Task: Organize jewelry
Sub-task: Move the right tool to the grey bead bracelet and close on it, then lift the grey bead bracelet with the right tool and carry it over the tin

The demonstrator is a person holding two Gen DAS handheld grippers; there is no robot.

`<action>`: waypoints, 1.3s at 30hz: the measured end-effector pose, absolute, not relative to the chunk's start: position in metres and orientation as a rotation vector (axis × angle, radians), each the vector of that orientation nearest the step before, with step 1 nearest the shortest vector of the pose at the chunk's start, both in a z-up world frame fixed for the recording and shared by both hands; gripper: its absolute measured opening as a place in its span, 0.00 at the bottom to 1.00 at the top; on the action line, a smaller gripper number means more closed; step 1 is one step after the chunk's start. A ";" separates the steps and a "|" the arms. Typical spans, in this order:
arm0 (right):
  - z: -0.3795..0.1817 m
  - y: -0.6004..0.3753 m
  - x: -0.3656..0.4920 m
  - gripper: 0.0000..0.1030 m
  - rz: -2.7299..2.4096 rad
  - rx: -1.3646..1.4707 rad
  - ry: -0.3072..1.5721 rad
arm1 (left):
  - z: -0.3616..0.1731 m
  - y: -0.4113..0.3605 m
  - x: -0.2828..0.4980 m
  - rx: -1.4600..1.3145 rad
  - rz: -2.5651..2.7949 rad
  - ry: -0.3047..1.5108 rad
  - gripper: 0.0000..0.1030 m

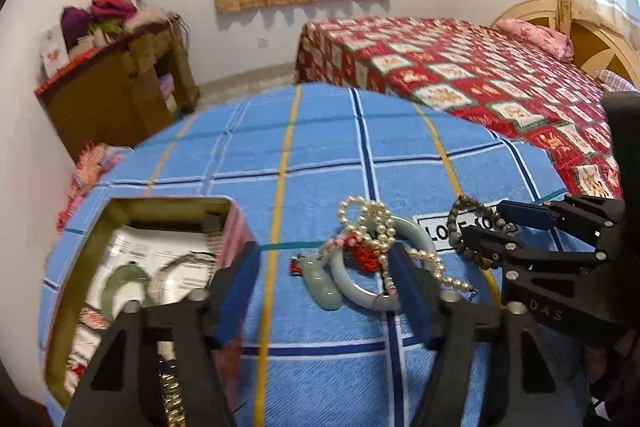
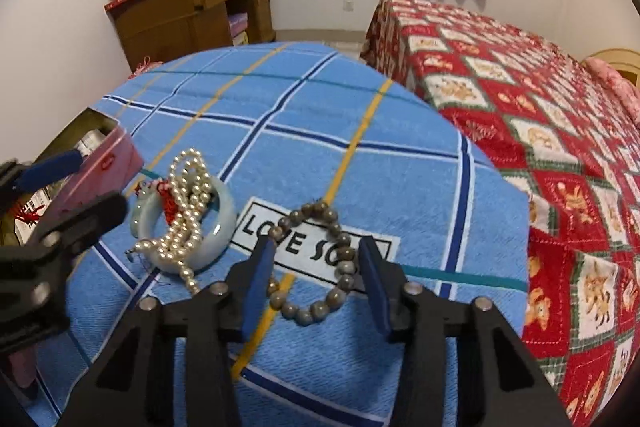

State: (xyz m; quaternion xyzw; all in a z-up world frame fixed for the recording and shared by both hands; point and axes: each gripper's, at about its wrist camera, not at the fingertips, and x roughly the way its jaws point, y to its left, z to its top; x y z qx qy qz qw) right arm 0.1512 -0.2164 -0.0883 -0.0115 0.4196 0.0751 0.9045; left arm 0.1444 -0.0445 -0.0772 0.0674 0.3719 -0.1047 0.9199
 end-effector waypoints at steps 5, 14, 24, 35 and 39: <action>-0.092 -0.215 0.151 0.46 0.153 -0.040 0.883 | -0.084 -0.054 0.150 0.170 -0.243 0.770 0.51; -0.094 -0.204 0.151 0.45 0.158 -0.110 0.891 | -0.099 -0.052 0.164 0.134 -0.281 0.812 0.25; -0.094 -0.202 0.150 0.17 0.203 -0.093 0.888 | -0.092 -0.037 0.153 0.075 -0.295 0.758 0.03; -0.092 -0.206 0.149 0.12 0.209 -0.062 0.879 | -0.080 -0.021 0.134 0.012 -0.285 0.660 0.03; -0.089 -0.210 0.146 0.12 0.208 -0.036 0.853 | -0.076 -0.018 0.125 0.000 -0.279 0.610 0.03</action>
